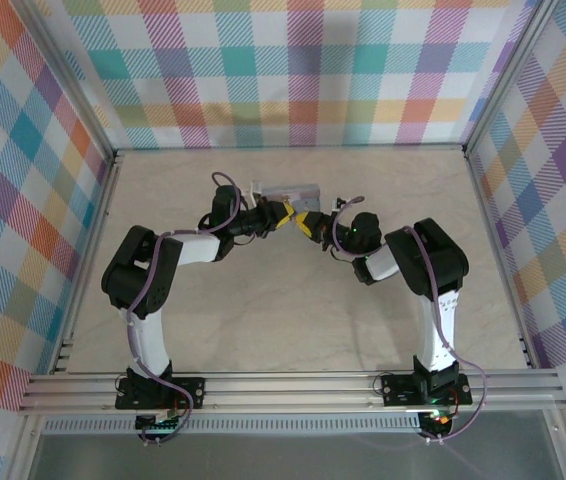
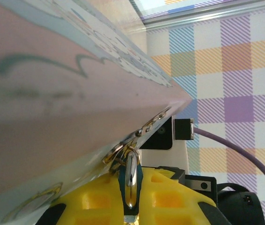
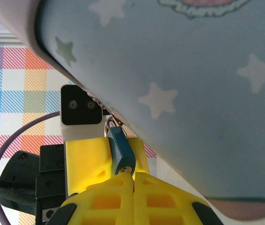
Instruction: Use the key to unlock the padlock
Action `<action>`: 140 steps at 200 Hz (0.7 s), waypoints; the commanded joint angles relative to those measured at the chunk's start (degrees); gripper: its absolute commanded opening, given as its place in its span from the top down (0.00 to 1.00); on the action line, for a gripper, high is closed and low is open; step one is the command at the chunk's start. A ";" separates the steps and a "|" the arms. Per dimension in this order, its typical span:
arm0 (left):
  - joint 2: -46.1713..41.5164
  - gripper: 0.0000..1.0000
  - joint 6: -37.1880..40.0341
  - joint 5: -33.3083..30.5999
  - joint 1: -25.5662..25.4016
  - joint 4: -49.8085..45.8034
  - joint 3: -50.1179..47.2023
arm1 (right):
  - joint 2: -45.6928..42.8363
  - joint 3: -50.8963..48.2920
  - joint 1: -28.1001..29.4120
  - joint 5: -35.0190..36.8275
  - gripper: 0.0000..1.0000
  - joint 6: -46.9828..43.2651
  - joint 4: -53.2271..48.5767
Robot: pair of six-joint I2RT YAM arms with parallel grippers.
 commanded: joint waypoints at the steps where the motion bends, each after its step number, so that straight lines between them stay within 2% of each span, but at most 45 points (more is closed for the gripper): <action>1: -2.91 1.00 2.83 8.17 -5.22 -3.21 -0.67 | -1.33 -1.27 2.09 -1.54 0.93 -3.20 -2.61; 27: -2.95 1.00 3.99 5.93 -3.96 -4.99 -0.78 | -4.12 -5.51 1.43 -1.01 0.83 -6.92 -6.09; 52: -1.99 1.00 4.34 5.35 -3.61 -5.68 -0.48 | -7.18 -8.81 1.04 -1.09 0.65 -11.24 -11.20; 92: -1.54 1.00 4.41 4.96 -3.52 -5.60 -0.96 | -15.44 -10.71 1.00 -0.33 0.60 -22.88 -29.80; 140: -1.01 1.00 4.37 5.13 -3.52 -5.99 -0.63 | -26.85 -8.78 1.29 4.66 0.57 -38.07 -54.95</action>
